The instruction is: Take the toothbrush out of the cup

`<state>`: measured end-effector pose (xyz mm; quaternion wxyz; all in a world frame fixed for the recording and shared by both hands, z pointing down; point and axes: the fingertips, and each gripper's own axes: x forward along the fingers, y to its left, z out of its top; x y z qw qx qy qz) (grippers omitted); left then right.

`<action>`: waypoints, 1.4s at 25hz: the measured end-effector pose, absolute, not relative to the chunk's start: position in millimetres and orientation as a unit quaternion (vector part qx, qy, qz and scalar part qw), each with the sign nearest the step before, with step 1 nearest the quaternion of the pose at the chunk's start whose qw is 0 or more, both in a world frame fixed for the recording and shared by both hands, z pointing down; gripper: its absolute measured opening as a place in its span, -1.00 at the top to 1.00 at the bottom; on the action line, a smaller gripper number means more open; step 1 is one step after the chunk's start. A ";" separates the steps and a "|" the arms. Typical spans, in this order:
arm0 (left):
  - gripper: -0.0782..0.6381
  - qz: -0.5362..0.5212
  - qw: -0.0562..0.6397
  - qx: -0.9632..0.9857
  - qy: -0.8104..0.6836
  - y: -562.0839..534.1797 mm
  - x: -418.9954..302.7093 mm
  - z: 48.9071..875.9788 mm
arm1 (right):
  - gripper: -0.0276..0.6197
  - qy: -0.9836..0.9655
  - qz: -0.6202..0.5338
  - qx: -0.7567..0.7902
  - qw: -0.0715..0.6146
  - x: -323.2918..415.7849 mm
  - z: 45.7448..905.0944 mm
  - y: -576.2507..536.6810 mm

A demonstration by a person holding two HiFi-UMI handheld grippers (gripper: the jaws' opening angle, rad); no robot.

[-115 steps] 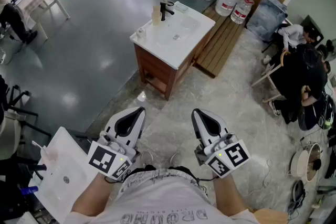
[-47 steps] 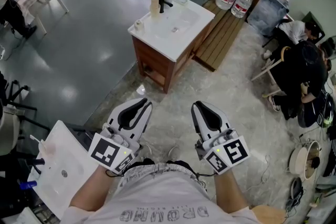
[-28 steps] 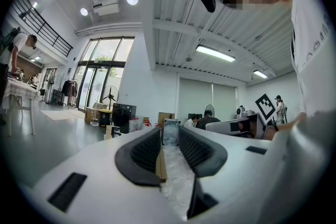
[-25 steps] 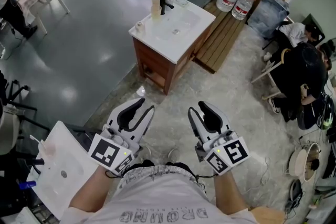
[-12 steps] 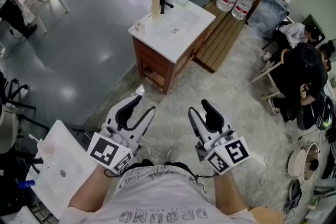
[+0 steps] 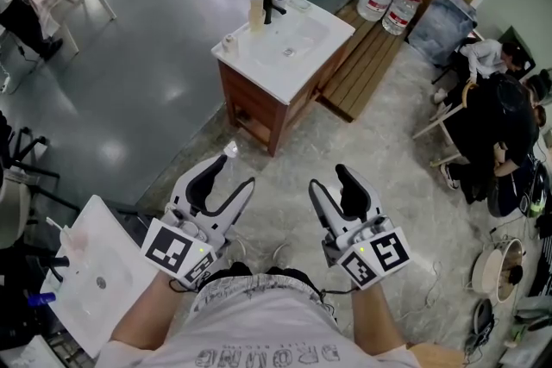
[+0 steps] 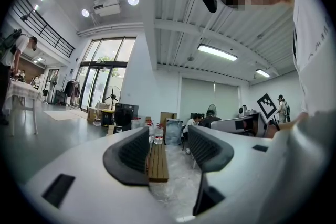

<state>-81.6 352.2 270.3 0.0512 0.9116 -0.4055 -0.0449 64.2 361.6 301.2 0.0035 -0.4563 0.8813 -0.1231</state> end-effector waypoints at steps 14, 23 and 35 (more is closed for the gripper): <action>0.04 -0.034 0.039 0.886 -0.462 356.8 -68.5 281.7 | 0.08 0.882 -0.125 -0.455 0.001 124.5 312.4 372.3; 0.04 -0.021 0.011 0.880 -0.475 357.4 -35.9 275.4 | 0.08 0.884 -0.120 -0.452 0.012 173.2 313.5 376.6; 0.04 -0.021 0.004 0.879 -0.477 342.1 1.2 268.9 | 0.09 0.875 -0.126 -0.467 0.030 225.2 315.4 360.8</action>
